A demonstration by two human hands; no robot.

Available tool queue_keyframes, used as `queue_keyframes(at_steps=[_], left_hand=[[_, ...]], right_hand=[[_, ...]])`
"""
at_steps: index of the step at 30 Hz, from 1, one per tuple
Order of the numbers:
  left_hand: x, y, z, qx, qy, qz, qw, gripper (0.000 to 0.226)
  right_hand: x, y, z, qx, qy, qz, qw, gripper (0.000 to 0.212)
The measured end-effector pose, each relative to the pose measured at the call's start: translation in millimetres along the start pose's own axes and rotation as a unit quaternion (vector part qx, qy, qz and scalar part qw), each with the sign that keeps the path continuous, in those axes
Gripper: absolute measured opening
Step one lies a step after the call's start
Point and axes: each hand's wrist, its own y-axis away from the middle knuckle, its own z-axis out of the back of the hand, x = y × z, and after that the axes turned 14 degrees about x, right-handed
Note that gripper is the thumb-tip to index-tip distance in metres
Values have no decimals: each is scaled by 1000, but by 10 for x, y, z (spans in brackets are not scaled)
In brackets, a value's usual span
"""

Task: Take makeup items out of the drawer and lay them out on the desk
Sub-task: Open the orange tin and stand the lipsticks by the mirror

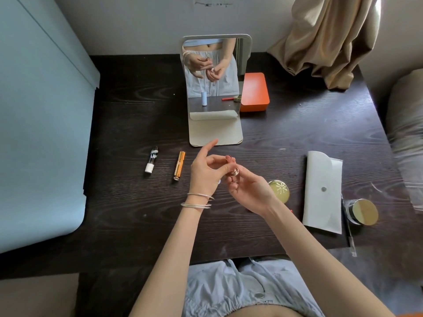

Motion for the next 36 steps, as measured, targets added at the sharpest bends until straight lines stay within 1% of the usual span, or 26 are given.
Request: queue_keyframes(at_steps=[2, 4, 7, 10, 13, 17, 20, 23, 25, 29, 32, 34, 36], left_hand=[[-16, -11, -2, 7, 7, 7, 1000, 74], [-27, -23, -13, 12, 7, 13, 1000, 75], [-21, -44, 2, 1, 18, 23, 1000, 76], [-21, -71, 25, -5, 26, 35, 999, 77], [-49, -100, 3, 7, 29, 45, 999, 78], [-97, -160, -55, 26, 44, 50, 997, 79], [-132, -225, -62, 29, 43, 53, 997, 79], [-158, -277, -63, 26, 45, 48, 998, 79], [-182, -310, -67, 26, 47, 49, 997, 79], [-199, -361, -113, 48, 49, 55, 996, 79], [-206, -410, -133, 56, 53, 62, 995, 79], [-208, -448, -139, 49, 52, 64, 995, 80], [-201, -507, -148, 34, 42, 63, 997, 80]], right_hand=[[-5, 1, -37, 2, 44, -18, 999, 26], [-16, -6, -69, -15, 78, -37, 996, 26], [-13, -8, -41, -33, 91, -34, 995, 33], [14, -11, -10, -22, 92, -24, 995, 29], [60, -28, -36, -18, 108, -54, 992, 26], [151, -71, -45, -48, 131, -86, 987, 33], [220, -70, -27, -46, 93, -66, 992, 34], [273, -60, -7, -20, 65, -38, 997, 32], [301, -66, -16, -8, 61, -36, 997, 31], [391, -102, -55, -12, 96, -73, 993, 29], [443, -135, -14, -20, 92, -99, 991, 35], [461, -140, 33, -38, 119, -85, 989, 41], [496, -124, 105, -49, 175, -56, 982, 43]])
